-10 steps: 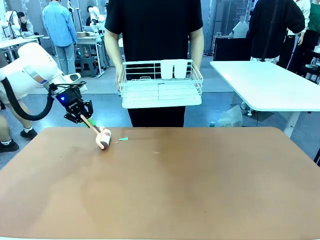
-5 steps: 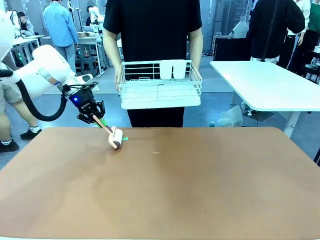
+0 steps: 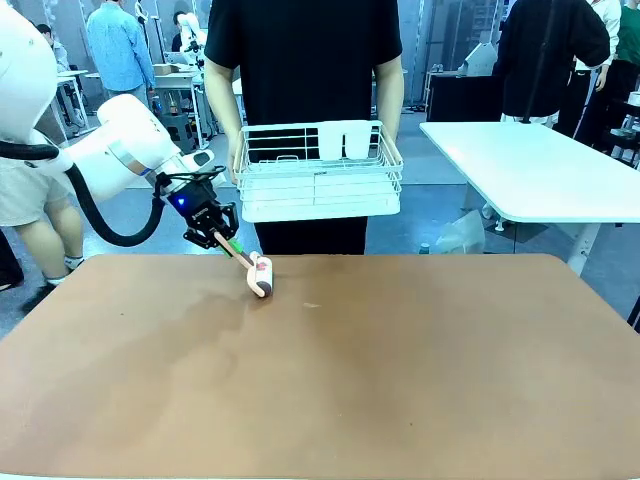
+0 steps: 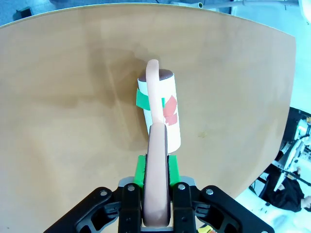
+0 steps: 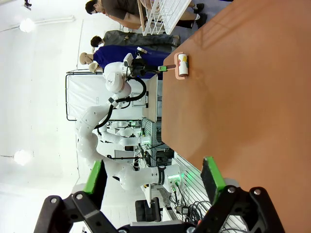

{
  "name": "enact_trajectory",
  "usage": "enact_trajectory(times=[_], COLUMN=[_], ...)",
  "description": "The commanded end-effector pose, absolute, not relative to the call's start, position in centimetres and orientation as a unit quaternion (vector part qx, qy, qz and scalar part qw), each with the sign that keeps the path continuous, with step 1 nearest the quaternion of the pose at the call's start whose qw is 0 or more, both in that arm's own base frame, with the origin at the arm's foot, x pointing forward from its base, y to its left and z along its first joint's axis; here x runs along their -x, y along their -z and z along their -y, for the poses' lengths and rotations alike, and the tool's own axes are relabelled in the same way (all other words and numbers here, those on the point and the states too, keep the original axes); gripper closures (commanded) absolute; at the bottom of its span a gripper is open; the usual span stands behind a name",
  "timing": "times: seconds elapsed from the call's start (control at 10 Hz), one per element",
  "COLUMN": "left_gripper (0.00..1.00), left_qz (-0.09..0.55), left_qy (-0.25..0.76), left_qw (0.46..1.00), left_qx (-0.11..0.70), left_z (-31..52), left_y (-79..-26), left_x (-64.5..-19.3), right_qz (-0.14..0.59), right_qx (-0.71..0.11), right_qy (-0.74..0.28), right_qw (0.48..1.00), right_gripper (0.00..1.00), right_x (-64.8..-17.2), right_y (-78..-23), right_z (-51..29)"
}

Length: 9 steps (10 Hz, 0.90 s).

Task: Clean the table.
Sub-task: Clean the table with the Lint Roller when the human lifts the Dish drying rack.

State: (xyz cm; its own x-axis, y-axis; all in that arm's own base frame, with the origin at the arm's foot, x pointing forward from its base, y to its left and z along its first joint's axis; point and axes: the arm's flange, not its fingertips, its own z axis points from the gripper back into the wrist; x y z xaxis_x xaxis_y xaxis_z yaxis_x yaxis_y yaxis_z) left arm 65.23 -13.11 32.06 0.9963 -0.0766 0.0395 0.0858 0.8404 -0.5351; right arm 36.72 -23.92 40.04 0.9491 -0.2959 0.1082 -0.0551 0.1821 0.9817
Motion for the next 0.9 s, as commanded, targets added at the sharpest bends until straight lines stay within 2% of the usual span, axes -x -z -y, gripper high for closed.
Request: enact_trajectory(times=[0.0, 0.5, 0.8], left_gripper=[0.79, 0.79, 0.79], left_qz=[-0.056, -0.055, -0.01], left_qy=[0.056, 0.047, 0.052], left_qw=[0.963, 0.962, 0.96], left_qx=[0.259, 0.263, 0.273], left_z=[15.7, 18.0, 19.9], left_y=[-26.0, -30.1, -38.3], left_x=[-62.0, -62.3, -63.5], right_qz=[0.139, 0.139, 0.139], right_qx=[-0.636, -0.636, -0.636], right_qy=[0.078, 0.078, 0.078], right_qw=[0.755, 0.755, 0.755], right_gripper=[0.0, 0.0, 0.0], right_x=[-36.7, -36.7, -36.7], right_y=[-40.4, -40.4, -40.4], right_z=[23.8, 23.8, 23.8])
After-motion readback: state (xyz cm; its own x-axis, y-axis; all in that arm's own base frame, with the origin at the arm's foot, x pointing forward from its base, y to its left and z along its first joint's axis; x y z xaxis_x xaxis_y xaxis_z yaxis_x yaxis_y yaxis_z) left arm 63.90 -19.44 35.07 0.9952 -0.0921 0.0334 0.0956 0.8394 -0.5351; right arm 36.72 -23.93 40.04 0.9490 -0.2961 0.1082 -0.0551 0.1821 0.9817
